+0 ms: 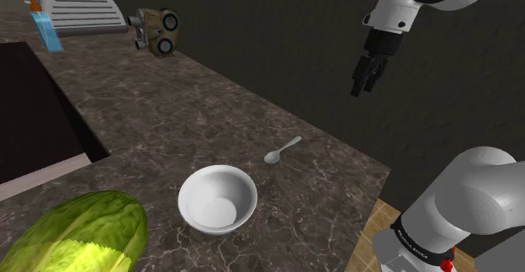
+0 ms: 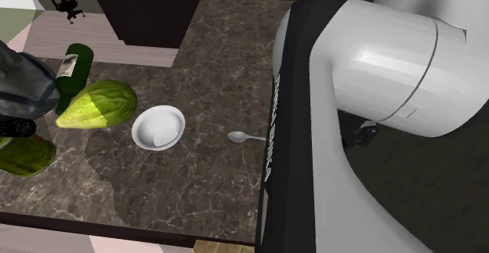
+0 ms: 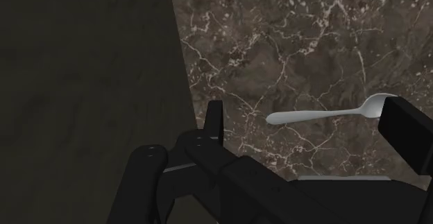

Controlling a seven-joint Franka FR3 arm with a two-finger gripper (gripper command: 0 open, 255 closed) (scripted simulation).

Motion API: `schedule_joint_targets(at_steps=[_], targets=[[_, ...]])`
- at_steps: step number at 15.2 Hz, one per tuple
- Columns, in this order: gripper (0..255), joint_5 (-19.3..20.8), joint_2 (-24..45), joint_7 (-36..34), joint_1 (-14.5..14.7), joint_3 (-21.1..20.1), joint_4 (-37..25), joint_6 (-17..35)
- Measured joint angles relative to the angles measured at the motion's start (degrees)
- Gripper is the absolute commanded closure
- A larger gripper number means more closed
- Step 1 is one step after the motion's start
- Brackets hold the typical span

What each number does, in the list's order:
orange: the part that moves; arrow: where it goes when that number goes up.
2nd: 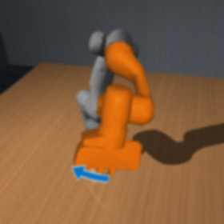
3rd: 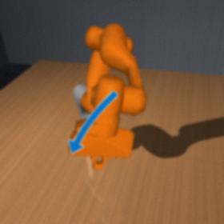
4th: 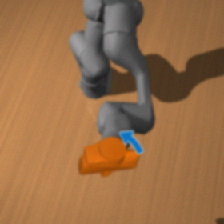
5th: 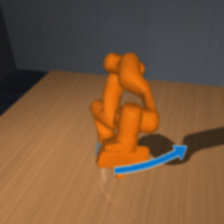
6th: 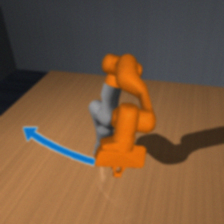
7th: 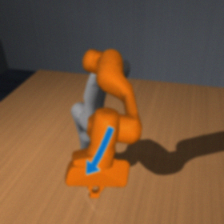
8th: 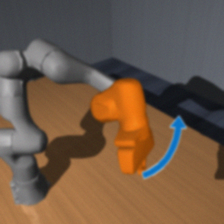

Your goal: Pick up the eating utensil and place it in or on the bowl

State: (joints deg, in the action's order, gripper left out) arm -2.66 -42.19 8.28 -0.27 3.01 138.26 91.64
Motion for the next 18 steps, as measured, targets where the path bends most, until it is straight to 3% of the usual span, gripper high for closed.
schedule_joint_targets(at_steps=[5,13,18], targets=[[0,-1.6,0.0,-2.7,1.4,-3.2,3.8,5.7],[0,-5.3,5.0,-10.4,5.2,-12.5,10.7,22.7],[0,-5.8,12.3,-16.3,6.7,-19.1,11.5,33.9]])
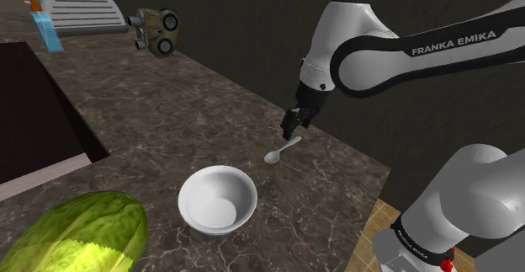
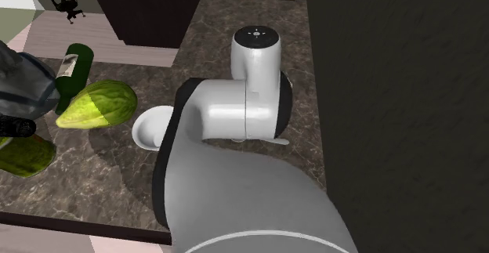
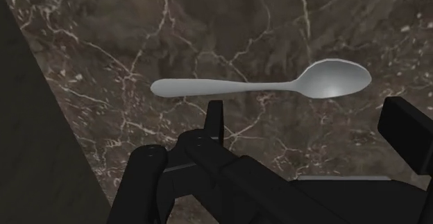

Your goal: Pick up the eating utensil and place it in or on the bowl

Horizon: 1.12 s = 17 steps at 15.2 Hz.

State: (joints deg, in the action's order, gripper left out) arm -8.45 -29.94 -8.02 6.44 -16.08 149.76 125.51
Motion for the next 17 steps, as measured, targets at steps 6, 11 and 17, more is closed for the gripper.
schedule_joint_targets(at_steps=[6,11,17], targets=[[0,3.9,10.5,-8.4,-0.9,-7.7,-1.4,12.2],[0,6.4,15.2,-11.1,-2.0,-9.6,-1.3,17.1],[0,8.2,18.1,-12.4,-2.9,-10.3,-0.8,20.4]])
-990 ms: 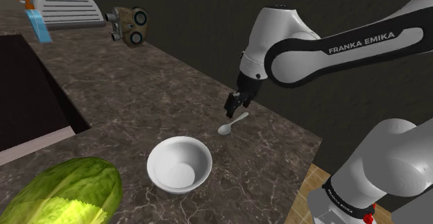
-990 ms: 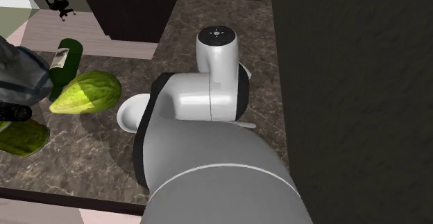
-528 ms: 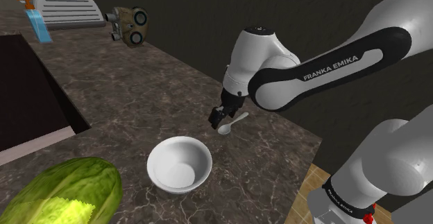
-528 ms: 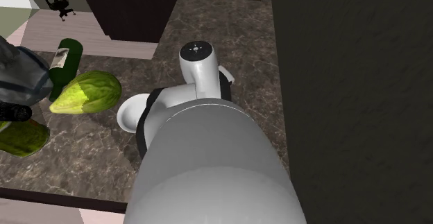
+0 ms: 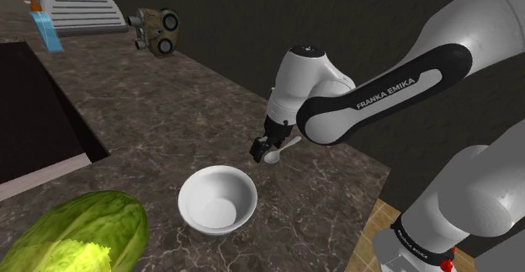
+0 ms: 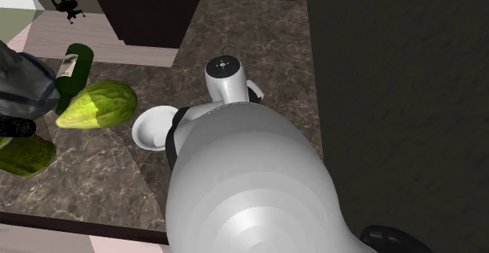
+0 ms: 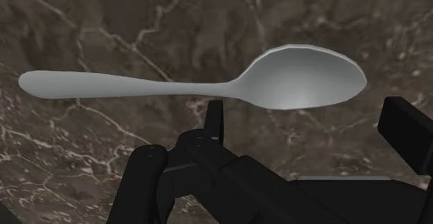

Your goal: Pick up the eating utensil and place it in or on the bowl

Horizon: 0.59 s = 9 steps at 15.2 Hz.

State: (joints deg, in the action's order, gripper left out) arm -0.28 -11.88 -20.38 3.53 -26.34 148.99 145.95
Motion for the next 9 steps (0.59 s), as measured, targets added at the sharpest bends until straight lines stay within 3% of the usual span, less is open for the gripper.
schedule_joint_targets(at_steps=[3,4,9], targets=[[0,0.0,0.0,0.0,0.0,0.0,0.0,0.1],[255,0.0,0.0,0.0,0.0,0.0,0.0,0.1],[255,0.0,0.0,0.0,0.0,0.0,0.0,0.1]])
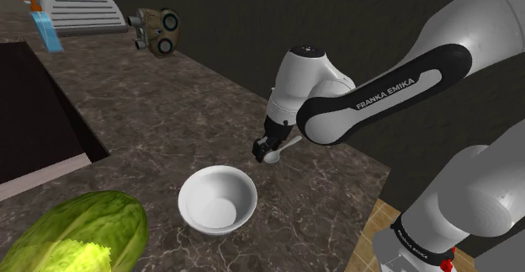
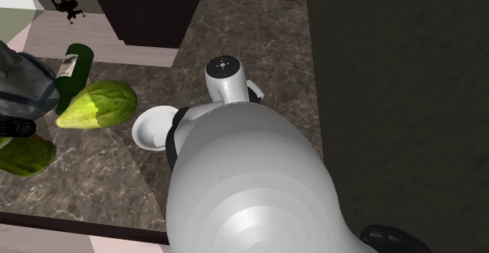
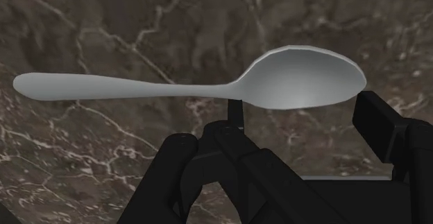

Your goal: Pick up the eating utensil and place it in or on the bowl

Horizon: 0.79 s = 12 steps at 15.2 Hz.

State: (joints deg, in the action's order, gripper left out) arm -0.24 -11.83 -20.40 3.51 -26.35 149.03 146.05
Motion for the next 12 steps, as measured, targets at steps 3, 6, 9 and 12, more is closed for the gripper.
schedule_joint_targets(at_steps=[3,6,9,12], targets=[[255,0.0,0.0,0.0,0.0,0.0,0.0,0.0],[255,-0.2,-0.3,0.2,0.1,0.1,-0.1,-0.4],[255,-1.3,-2.1,1.2,0.5,0.6,-0.9,-2.8],[255,-2.2,-3.7,2.0,0.9,1.1,-1.8,-5.3]])
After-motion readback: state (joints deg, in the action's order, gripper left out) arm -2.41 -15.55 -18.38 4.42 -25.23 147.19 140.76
